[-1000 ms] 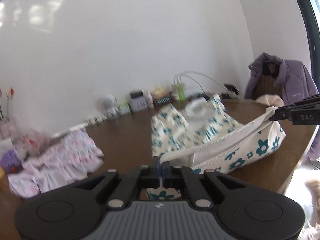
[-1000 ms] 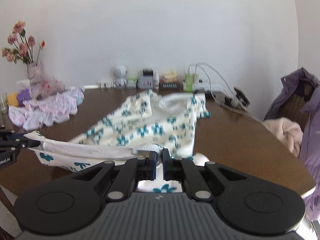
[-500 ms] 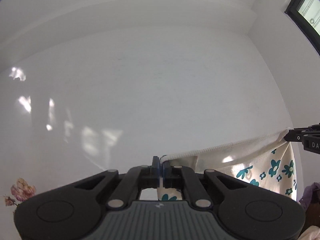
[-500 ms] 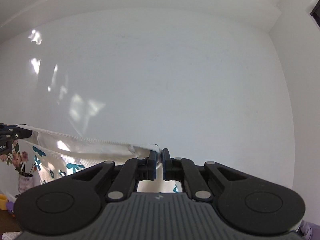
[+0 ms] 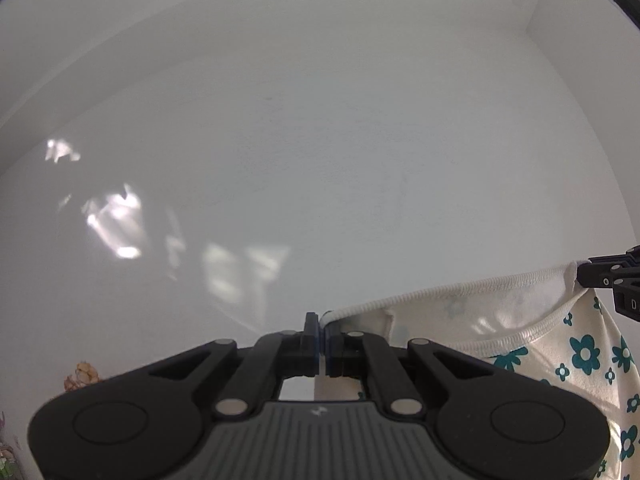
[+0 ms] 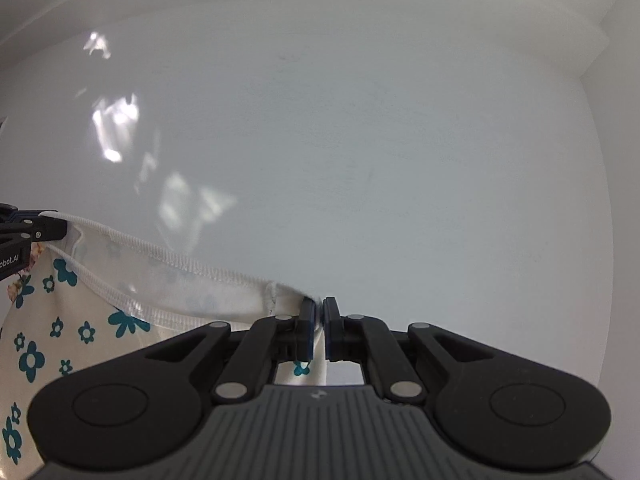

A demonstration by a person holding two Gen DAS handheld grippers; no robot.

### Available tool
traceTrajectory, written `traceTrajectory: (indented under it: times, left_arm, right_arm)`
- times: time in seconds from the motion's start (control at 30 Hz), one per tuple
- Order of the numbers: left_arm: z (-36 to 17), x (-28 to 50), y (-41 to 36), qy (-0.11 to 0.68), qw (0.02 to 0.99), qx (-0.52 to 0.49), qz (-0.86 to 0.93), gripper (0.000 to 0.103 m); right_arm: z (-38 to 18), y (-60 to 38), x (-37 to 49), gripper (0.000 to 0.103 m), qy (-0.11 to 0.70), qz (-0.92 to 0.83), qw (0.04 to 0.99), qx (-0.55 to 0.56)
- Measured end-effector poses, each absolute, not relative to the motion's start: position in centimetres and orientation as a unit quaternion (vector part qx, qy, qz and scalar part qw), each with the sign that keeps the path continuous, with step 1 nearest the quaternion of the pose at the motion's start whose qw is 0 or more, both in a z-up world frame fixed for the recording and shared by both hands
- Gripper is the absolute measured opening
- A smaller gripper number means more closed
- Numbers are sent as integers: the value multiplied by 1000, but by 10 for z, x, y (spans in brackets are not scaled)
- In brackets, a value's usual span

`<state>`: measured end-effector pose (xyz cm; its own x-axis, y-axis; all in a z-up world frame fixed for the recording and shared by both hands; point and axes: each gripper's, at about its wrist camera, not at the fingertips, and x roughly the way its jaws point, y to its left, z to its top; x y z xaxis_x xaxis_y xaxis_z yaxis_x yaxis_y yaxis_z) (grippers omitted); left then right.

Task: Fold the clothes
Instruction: 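Grasp the hem with both grippers and lift the dress up off the table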

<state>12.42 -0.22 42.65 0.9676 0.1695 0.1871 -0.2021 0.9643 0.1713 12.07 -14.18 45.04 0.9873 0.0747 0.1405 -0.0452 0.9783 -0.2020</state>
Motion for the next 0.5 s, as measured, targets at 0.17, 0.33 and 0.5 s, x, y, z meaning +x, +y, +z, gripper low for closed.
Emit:
traceTrajectory:
  times: [0.17, 0.33, 0.5]
  left_arm:
    - [377, 220, 6, -34, 991, 88, 99, 2]
    - [370, 289, 11, -33, 993, 64, 96, 2]
    - [406, 266, 11, -110, 991, 32, 71, 2]
  right_arm:
    - [399, -123, 224, 3, -2, 9, 993, -116]
    - [392, -122, 296, 3, -5, -15, 995, -98]
    - [441, -126, 295, 3, -82, -17, 991, -103]
